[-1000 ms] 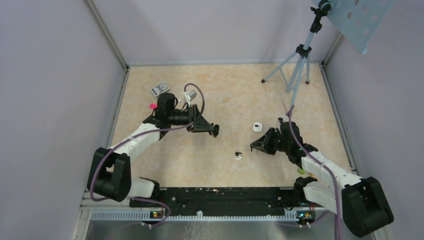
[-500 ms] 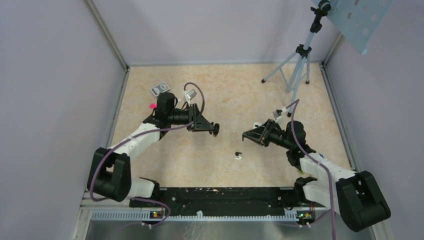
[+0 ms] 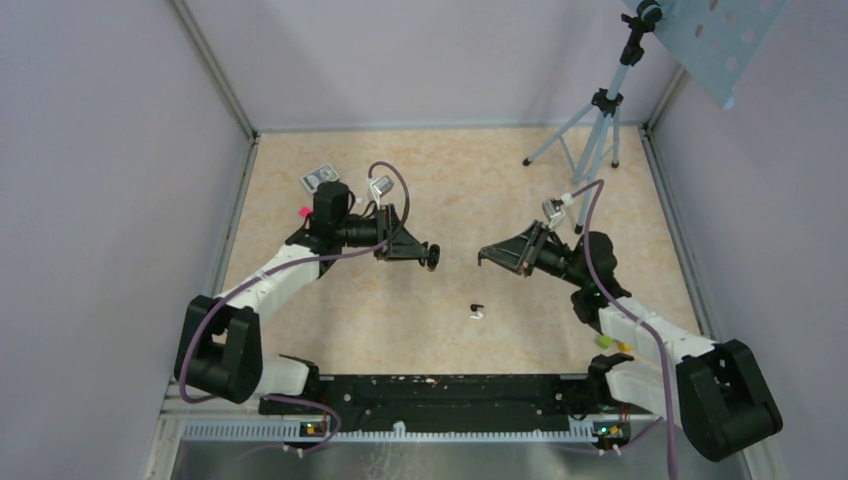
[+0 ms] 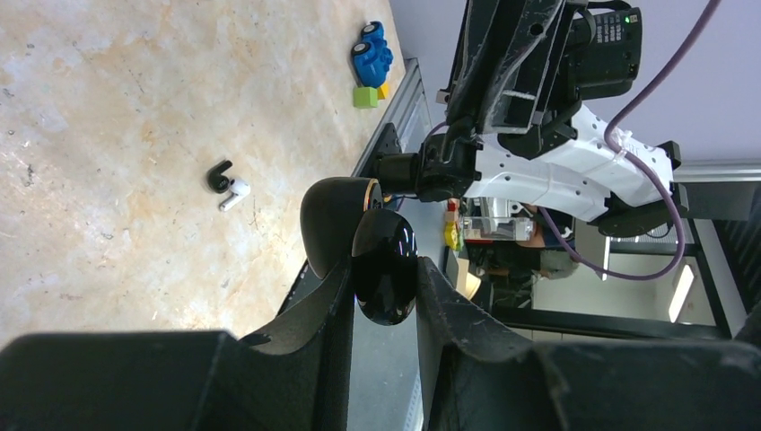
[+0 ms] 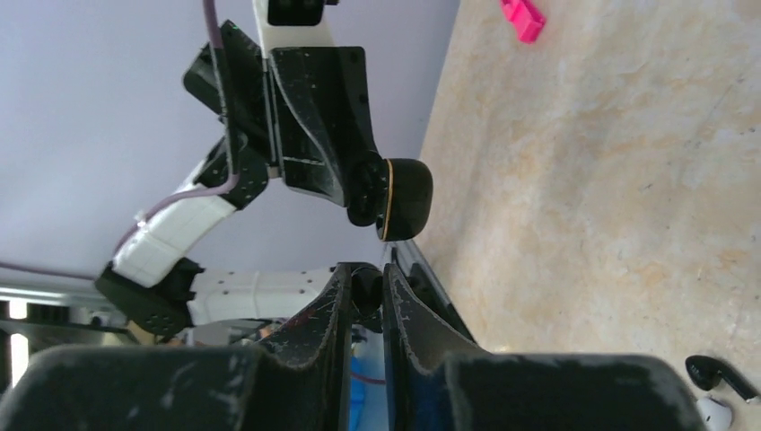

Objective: Insert the wireless bluetooth earbuds into the charging case
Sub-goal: Insert the left earbud into the left side groove of the charging case.

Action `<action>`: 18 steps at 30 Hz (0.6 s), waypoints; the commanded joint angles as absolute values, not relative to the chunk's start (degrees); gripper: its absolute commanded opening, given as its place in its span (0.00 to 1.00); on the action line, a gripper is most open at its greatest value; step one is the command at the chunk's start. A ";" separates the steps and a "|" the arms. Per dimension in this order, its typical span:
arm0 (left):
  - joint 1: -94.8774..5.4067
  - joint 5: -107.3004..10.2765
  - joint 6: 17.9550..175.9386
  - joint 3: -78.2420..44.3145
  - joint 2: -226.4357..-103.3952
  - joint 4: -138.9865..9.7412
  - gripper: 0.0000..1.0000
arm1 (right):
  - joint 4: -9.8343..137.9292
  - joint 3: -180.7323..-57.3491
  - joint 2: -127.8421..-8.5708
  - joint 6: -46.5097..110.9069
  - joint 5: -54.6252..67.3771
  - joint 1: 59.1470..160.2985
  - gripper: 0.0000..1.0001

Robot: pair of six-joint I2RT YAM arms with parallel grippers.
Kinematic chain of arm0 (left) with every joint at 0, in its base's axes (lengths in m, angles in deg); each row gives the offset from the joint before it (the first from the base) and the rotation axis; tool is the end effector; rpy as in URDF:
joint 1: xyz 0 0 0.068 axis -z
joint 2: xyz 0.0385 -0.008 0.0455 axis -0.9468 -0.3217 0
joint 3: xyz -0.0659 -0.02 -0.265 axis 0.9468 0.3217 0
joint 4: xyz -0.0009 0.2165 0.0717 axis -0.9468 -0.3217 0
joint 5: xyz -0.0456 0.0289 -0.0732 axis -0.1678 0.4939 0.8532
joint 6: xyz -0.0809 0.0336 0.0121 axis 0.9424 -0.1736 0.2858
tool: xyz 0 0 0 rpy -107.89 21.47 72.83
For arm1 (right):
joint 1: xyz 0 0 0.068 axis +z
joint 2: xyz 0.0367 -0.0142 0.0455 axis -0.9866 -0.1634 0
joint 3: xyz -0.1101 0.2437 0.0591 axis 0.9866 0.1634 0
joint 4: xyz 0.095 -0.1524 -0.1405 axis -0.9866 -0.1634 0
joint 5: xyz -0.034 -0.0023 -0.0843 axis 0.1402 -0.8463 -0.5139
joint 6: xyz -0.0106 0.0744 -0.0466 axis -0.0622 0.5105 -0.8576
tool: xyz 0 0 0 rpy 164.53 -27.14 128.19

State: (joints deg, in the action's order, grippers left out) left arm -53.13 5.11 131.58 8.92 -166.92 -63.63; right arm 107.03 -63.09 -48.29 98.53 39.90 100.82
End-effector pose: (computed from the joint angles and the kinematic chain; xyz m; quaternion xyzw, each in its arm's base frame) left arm 0.2352 -0.1499 0.2634 0.0782 0.7776 -0.6081 0.1392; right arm 0.1901 0.1251 0.2544 0.0684 0.6996 0.6546 0.2783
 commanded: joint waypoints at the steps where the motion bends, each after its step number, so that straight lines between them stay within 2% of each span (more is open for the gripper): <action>1: -52.87 5.85 133.71 7.61 -167.12 -59.95 0.00 | 100.41 -69.83 -46.12 90.05 31.45 107.17 0.00; 9: -52.87 4.64 140.92 9.93 -167.58 -56.78 0.00 | 102.11 -75.62 -50.47 83.16 22.77 113.41 0.00; 18: -52.87 3.26 146.62 10.01 -167.23 -55.15 0.00 | 104.36 -81.98 -57.67 79.17 22.99 118.21 0.00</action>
State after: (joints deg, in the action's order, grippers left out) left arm -53.13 3.32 144.13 10.65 -166.94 -58.93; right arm 100.59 -77.80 -55.57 82.57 23.38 116.85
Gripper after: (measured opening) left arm 0.331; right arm 0.126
